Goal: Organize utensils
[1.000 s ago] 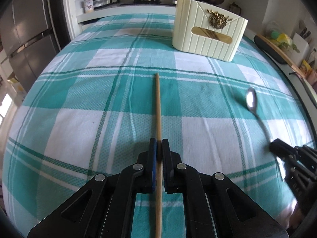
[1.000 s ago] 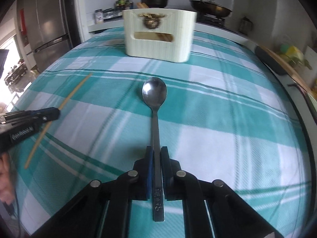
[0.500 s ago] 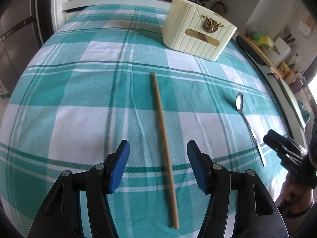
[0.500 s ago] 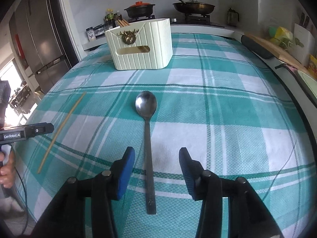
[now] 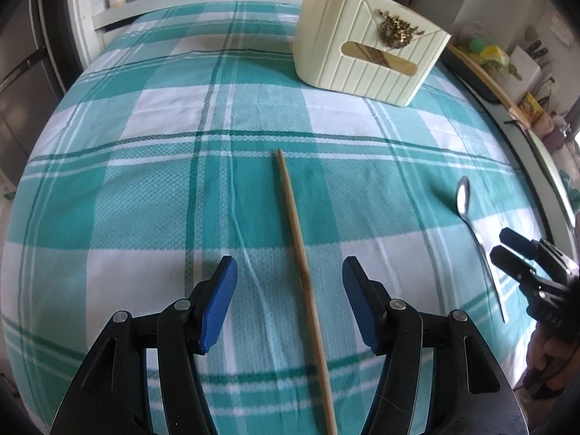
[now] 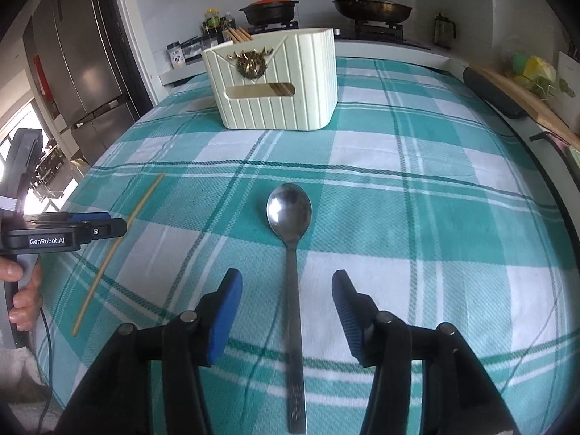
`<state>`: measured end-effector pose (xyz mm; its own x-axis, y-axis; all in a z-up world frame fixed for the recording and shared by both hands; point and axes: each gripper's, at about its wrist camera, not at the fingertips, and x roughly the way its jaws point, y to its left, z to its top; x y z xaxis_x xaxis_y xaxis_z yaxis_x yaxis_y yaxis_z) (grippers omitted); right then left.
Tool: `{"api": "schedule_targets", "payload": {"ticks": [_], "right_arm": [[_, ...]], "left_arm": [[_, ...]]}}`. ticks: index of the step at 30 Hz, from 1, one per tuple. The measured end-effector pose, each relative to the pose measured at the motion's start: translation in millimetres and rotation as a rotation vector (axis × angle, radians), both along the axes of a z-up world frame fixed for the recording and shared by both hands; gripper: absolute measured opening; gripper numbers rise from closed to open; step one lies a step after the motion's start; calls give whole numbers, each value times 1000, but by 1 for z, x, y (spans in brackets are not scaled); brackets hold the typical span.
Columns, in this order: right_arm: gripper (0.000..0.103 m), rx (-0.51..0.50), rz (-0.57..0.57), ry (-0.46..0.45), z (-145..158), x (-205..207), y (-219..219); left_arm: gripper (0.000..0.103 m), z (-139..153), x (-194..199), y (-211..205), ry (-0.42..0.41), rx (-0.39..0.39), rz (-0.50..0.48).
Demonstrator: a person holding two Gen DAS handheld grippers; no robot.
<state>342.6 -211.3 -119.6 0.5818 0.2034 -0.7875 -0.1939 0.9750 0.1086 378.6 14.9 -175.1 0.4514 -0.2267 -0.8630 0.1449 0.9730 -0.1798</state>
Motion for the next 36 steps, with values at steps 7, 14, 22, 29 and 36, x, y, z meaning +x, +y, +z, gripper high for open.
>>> {"api": "schedule_targets", "payload": {"ticks": [7, 14, 22, 29, 36], "right_arm": [[53, -34, -4, 5, -10, 23, 2], [53, -50, 24, 11, -14, 32, 9], [53, -98, 12, 11, -18, 53, 24], [36, -67, 5, -25, -16, 55, 22], [36, 54, 40, -153, 24, 27, 11]], "left_arm": [[60, -1, 14, -1, -3, 0, 17], [58, -3, 20, -9, -24, 46, 12], [21, -3, 20, -15, -36, 78, 16], [3, -3, 19, -9, -57, 24, 41], [3, 38, -4, 9, -200, -69, 80]]}}
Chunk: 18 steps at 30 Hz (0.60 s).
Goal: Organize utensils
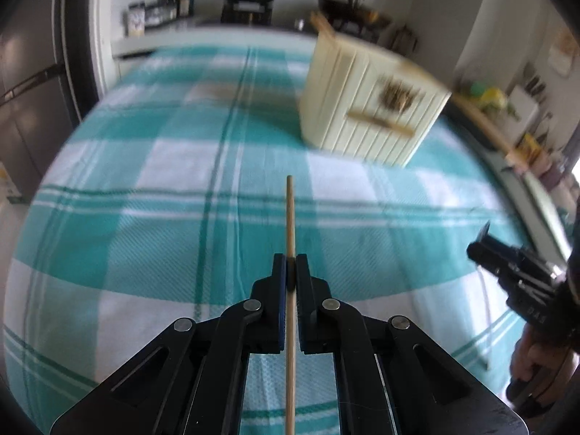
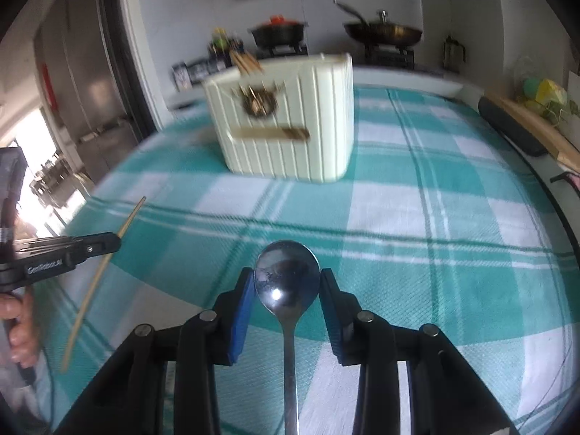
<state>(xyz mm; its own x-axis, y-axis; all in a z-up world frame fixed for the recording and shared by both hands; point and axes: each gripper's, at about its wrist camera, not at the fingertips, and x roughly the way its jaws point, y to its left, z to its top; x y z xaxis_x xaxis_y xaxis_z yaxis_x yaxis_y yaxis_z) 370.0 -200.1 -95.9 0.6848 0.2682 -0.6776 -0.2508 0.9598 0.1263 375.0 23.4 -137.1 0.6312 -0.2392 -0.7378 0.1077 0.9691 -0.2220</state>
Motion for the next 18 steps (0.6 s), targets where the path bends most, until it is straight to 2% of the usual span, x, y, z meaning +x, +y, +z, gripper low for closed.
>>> {"api": "schedule_targets", "payload": {"ticks": [6, 11, 18], "right_arm": [[36, 66, 22, -79, 35, -28, -6], [36, 98, 31, -146, 58, -50, -10], [36, 111, 28, -202, 75, -62, -14]], "left_arm": [[3, 46, -32, 13, -129, -69, -2], [3, 73, -56, 20, -213, -108, -6], [3, 90, -70, 19, -264, -136, -15]]}}
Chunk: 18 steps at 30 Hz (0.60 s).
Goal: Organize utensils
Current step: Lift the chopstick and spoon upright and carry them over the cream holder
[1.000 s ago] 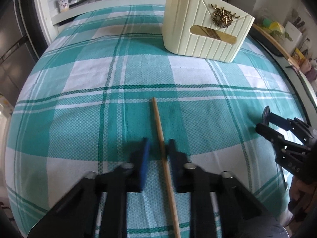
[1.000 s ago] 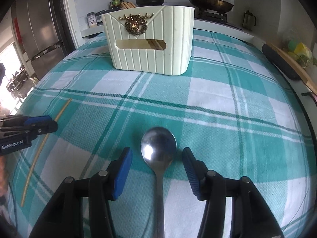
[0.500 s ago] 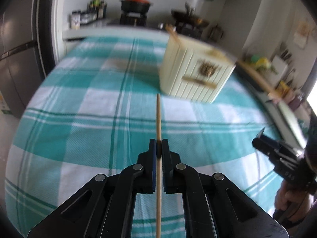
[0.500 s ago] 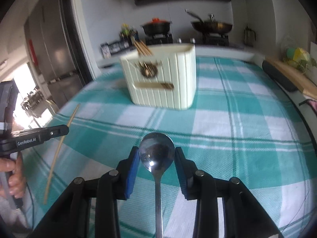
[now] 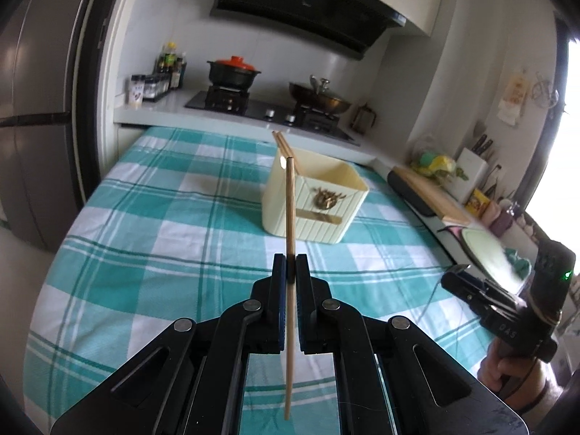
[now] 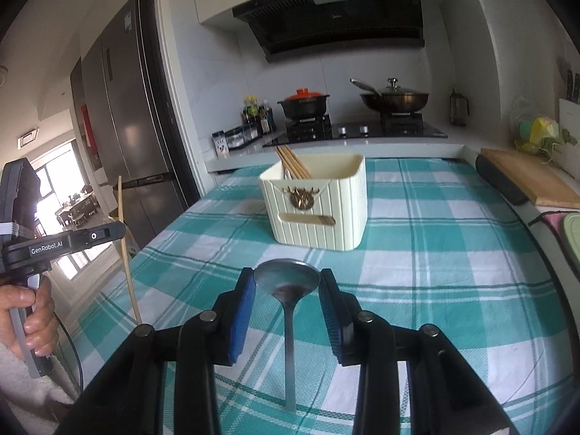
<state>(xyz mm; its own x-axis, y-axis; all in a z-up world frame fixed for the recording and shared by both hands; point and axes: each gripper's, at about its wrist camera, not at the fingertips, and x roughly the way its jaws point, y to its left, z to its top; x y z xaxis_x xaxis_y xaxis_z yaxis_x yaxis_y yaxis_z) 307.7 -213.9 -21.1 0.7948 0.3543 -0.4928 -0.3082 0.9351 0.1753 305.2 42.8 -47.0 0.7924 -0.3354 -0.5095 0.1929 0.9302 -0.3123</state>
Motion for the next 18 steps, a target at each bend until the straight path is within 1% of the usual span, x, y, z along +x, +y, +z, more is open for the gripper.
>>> {"api": "schedule_targets", "payload": {"ticks": [7, 14, 18], "right_arm": [[36, 10, 7, -35, 19, -4, -1], [36, 26, 14, -23, 27, 0, -6], [36, 35, 20, -8, 31, 9, -10]], "left_arm": [[3, 9, -5, -8, -25, 5, -22], [3, 9, 0, -15, -19, 10, -36], [3, 15, 8, -15, -23, 11, -44]]}}
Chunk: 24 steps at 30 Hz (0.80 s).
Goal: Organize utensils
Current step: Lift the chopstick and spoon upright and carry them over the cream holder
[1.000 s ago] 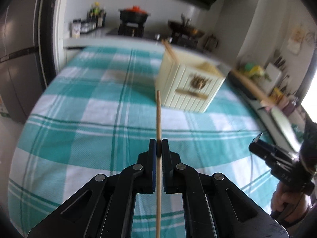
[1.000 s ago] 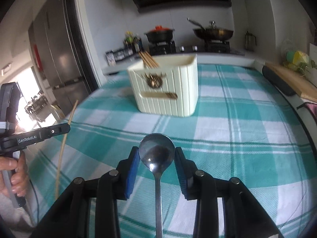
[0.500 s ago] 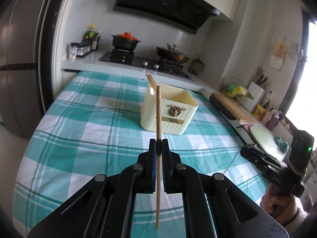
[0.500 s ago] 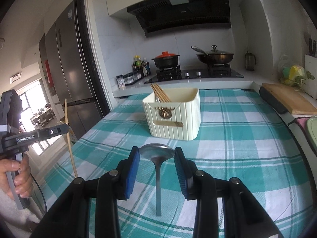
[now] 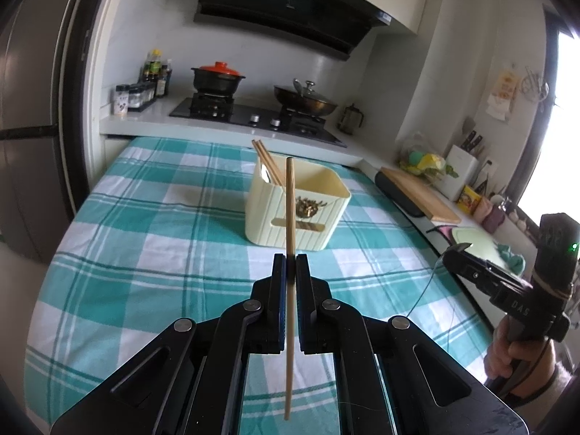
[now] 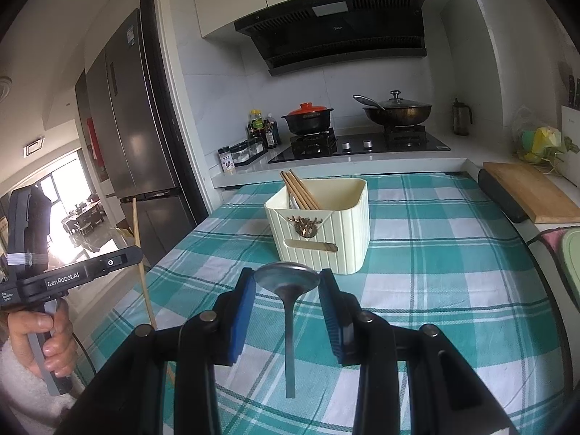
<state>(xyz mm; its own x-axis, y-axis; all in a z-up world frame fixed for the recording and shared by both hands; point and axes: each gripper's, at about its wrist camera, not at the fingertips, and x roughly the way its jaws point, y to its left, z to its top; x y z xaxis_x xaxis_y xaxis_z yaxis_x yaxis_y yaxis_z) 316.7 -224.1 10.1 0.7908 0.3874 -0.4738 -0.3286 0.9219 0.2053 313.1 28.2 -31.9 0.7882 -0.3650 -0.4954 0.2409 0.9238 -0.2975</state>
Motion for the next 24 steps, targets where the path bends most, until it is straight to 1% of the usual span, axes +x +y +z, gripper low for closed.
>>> {"api": "schedule_targets", "payload": {"ticks": [7, 11, 16, 18, 21, 24], "right_arm": [[36, 18, 12, 38, 8, 28, -9], [36, 16, 13, 34, 25, 56, -16], [36, 21, -11, -1, 58, 105, -22], [36, 28, -22, -28, 74, 126, -23], [36, 33, -37, -76, 96, 163, -22], [36, 24, -51, -107, 104, 195, -19]], "left_arm": [[3, 18, 19, 2, -9, -6, -8], [3, 43, 40, 2, -32, -2, -16], [3, 87, 85, -3, -102, 5, 13], [3, 109, 110, -9, -140, 0, 30], [3, 129, 146, -22, -205, 11, 58], [3, 135, 179, -33, -258, 19, 95]]}}
